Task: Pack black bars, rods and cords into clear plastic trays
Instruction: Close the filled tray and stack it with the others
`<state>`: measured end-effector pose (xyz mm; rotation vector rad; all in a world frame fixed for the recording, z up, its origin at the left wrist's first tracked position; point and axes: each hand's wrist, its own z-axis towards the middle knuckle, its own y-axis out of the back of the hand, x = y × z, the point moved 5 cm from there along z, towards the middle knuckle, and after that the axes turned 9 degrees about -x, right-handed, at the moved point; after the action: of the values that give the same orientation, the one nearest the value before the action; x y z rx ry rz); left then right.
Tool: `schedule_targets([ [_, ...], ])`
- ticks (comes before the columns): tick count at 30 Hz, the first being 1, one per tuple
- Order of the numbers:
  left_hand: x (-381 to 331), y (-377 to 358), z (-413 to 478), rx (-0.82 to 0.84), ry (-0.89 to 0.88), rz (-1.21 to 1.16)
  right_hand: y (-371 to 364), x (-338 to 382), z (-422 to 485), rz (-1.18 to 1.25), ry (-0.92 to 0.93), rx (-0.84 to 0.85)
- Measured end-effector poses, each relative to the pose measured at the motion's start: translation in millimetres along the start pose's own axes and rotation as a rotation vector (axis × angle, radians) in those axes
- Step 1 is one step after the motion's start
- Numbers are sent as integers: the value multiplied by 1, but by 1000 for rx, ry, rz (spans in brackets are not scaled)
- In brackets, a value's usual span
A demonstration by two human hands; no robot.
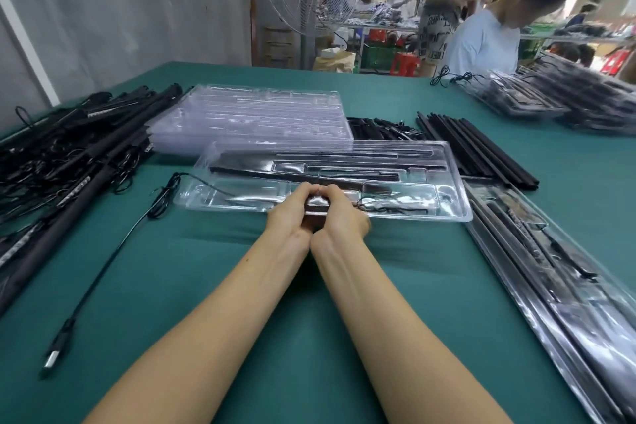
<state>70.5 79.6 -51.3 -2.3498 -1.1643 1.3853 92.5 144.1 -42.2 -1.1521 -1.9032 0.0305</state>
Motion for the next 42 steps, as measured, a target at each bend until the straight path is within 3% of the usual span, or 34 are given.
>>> schedule_targets([
  [7,1,-2,1,117,22,-28,-4,1,3,63,20,94],
  [20,-6,-1,6,155,-33,-89,2,14,18,195,-29,161],
  [26,-25,-1,9,209,-210,-18,-6,12,16,203,-106,316],
  [33,-31,2,12,216,-112,-170,-10,17,12,130,-61,423],
  [42,-55,22,25,122,-149,-234,18,67,42,188,177,243],
])
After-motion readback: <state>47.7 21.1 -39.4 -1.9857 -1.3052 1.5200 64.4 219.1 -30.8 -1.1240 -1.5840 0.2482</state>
